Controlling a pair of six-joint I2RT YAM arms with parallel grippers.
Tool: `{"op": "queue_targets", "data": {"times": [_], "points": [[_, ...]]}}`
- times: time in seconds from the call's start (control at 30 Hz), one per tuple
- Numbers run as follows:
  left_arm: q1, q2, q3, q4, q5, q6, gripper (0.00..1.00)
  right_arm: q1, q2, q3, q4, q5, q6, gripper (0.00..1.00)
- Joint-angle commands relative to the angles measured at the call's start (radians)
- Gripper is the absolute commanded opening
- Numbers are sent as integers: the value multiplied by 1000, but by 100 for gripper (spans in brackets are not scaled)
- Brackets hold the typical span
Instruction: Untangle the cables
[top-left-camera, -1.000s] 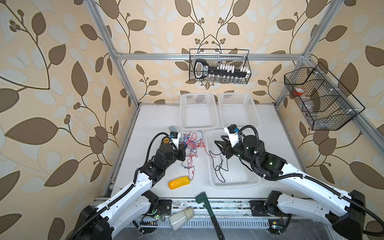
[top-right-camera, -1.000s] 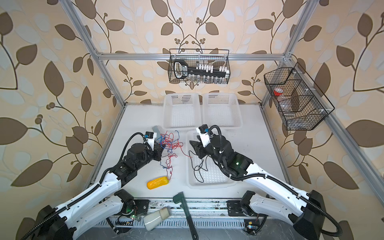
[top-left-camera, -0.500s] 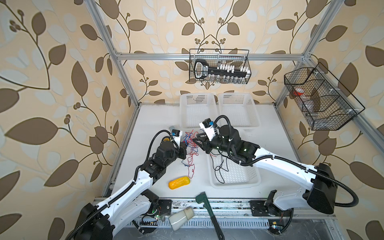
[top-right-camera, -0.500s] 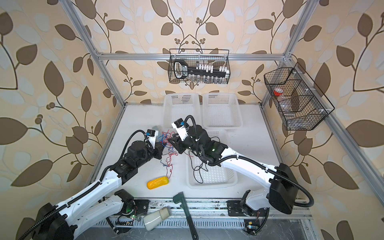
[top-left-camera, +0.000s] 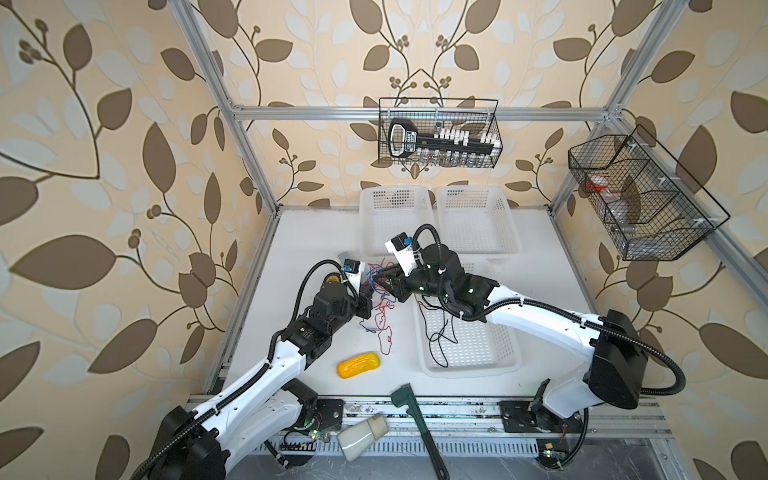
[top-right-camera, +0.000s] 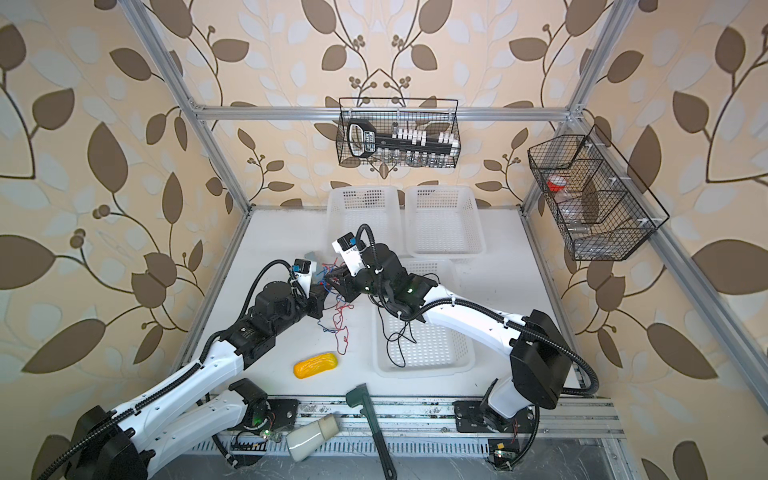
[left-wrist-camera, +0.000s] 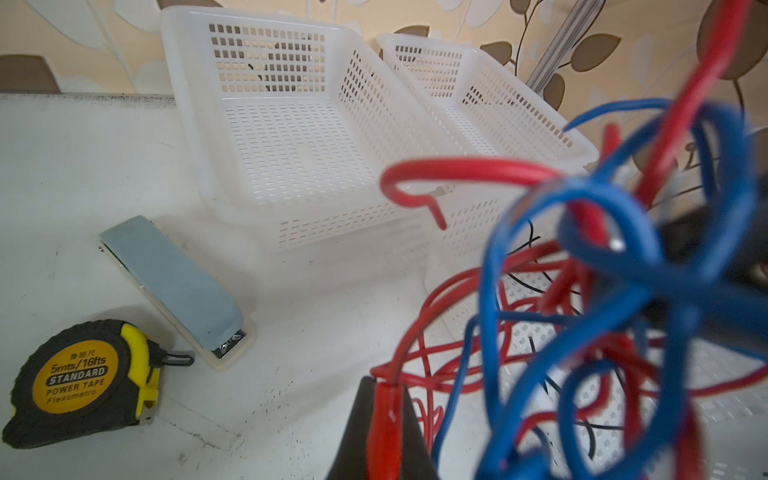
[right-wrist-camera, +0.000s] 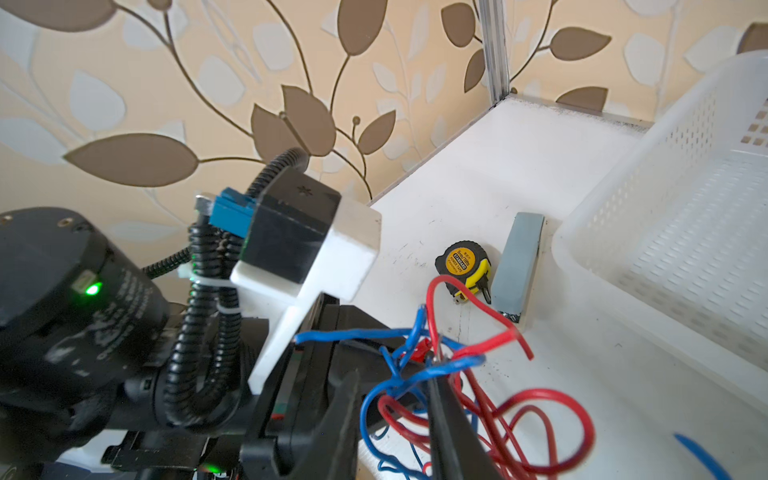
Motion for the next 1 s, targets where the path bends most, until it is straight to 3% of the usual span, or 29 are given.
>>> {"op": "queue_targets", "data": {"times": [0.0,0.33,0.47,0.6,0.83,0.97], "points": [[-1,-21,41,76,1,30,0,-12,33,26,10,-24,40,27],[0,-22,35,110,54,34,0,-28,68,14,70,-89,76,26],[0,-9,36,101,69,32,0,-43,84,24,108,-117,106,17],[1,-19,7,100,54,24,0,-89,68,-15,182,-125,178,2],[1,-78,-49,97,-43,-38,0,-143,-2,-80,211,-89,171,0],[2,-98,-47,39,-169,-78,0,-160,-50,-124,224,-92,149,0]]}}
